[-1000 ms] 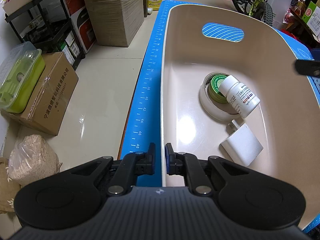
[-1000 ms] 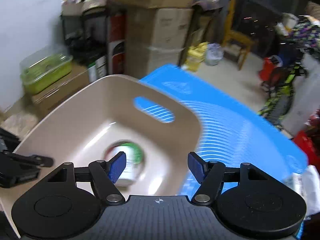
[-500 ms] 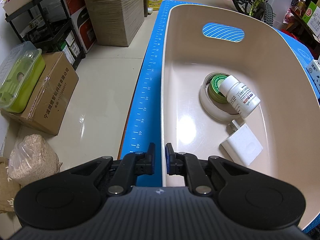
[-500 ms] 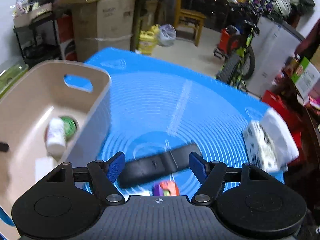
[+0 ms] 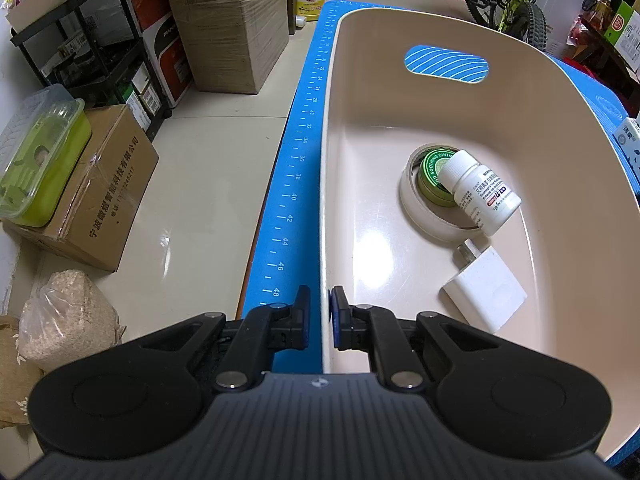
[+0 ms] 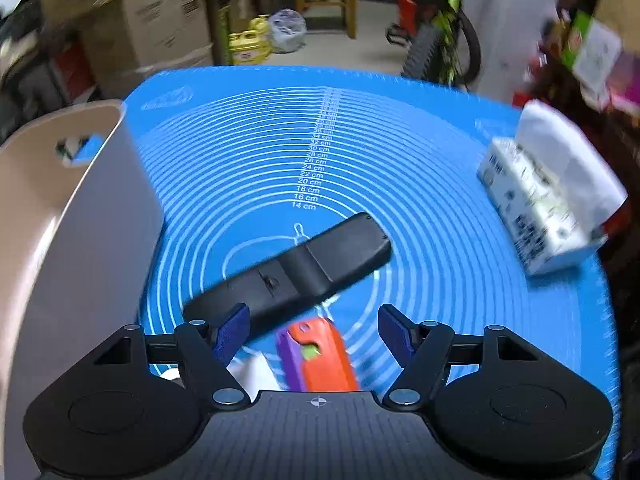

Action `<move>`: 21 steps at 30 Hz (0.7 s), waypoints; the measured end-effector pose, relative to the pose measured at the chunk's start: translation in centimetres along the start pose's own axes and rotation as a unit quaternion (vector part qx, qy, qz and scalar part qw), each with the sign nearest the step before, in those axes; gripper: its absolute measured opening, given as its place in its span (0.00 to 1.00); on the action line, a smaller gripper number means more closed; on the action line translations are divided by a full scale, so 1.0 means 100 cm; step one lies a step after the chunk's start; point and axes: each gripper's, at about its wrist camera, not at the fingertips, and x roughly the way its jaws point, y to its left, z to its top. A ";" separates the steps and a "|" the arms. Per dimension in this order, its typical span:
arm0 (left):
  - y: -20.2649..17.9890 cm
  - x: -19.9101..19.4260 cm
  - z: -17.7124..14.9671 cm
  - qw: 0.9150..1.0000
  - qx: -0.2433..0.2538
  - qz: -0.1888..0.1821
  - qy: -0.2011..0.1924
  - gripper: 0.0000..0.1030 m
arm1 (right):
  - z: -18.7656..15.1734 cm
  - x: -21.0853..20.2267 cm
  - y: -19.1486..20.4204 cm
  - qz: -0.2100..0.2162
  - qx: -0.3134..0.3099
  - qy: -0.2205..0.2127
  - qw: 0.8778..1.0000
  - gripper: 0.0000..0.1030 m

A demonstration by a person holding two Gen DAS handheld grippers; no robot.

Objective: Organize rigid objects
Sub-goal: 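Move the right tool back to the black remote and grasp it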

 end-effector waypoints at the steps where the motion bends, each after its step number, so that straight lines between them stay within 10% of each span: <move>1: 0.000 0.000 0.000 1.000 0.000 -0.001 0.000 0.14 | 0.002 0.004 0.001 0.006 0.014 0.003 1.000 0.74; 21: 0.000 0.000 0.001 1.000 0.000 0.001 0.000 0.14 | 0.047 0.070 0.012 -0.028 0.185 0.132 0.973 0.75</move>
